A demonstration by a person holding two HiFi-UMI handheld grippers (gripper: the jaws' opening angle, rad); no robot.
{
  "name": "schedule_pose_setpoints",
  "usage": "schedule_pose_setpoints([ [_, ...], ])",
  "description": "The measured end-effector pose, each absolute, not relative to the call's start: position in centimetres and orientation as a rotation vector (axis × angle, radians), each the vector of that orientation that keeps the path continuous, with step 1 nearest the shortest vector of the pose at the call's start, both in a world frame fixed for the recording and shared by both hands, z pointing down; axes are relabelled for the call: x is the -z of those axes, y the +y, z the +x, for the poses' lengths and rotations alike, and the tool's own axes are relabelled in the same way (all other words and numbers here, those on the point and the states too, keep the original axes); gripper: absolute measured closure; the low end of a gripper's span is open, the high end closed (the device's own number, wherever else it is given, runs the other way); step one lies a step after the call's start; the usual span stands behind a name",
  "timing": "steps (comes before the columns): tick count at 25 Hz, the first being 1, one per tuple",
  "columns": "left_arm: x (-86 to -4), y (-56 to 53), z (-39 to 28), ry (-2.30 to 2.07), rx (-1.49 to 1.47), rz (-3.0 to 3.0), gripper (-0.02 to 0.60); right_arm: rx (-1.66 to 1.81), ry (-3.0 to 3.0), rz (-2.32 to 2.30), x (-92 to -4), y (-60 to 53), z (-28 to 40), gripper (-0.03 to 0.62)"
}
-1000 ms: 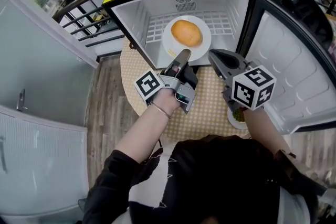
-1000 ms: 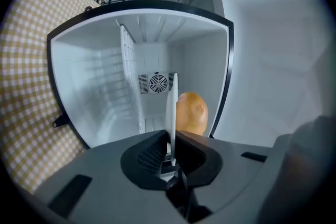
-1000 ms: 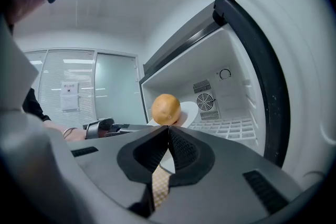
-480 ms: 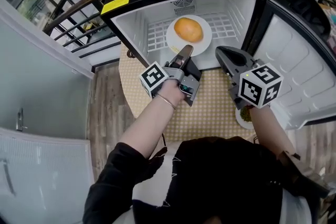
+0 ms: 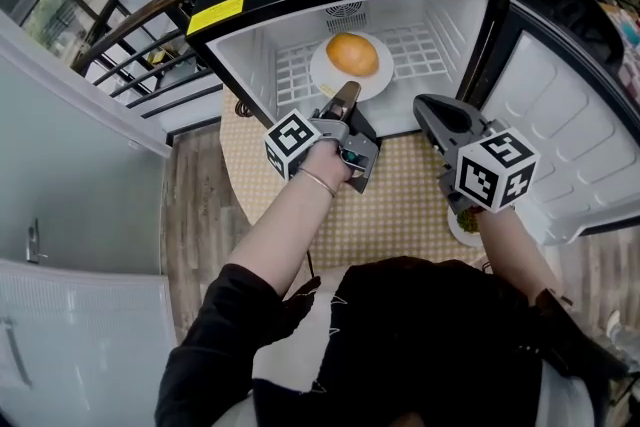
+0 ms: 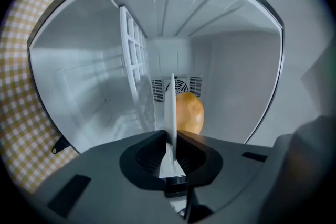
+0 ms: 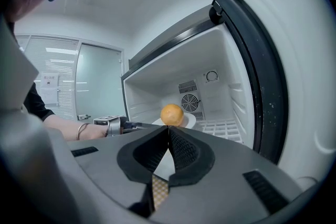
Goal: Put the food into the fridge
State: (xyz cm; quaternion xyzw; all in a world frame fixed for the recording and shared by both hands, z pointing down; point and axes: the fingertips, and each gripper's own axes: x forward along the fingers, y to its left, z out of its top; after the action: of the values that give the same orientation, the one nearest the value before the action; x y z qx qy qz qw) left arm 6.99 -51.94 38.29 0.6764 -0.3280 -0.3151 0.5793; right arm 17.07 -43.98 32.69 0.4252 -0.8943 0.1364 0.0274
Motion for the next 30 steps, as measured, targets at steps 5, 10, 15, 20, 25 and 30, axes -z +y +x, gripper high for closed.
schedule_pose_setpoints([
  [5,-38.8,-52.8,6.8,-0.786,0.754,1.532,0.545,-0.436,-2.764,1.319,-32.7,-44.2,17.5,0.577],
  [10,-39.3,-53.3,6.7,-0.808,0.755,1.511,0.543,-0.445,-2.764,1.306,-33.0,-44.2,17.6,0.577],
  [15,-39.7,-53.7,6.5,-0.847,0.743,1.500,0.537,-0.446,-2.762,1.313,-33.2,-44.2,18.0,0.577],
  [20,-40.0,-54.0,6.3,-0.861,0.750,1.487,0.532,-0.470,-2.761,1.319,-33.6,-44.4,18.4,0.577],
  [25,-39.7,-54.2,6.7,-0.840,0.766,1.477,0.519,-0.490,-2.764,1.296,-34.2,-44.3,18.1,0.577],
  [30,-39.7,-54.3,6.7,-0.854,0.765,1.477,0.517,-0.504,-2.762,1.279,-34.6,-44.2,17.8,0.577],
])
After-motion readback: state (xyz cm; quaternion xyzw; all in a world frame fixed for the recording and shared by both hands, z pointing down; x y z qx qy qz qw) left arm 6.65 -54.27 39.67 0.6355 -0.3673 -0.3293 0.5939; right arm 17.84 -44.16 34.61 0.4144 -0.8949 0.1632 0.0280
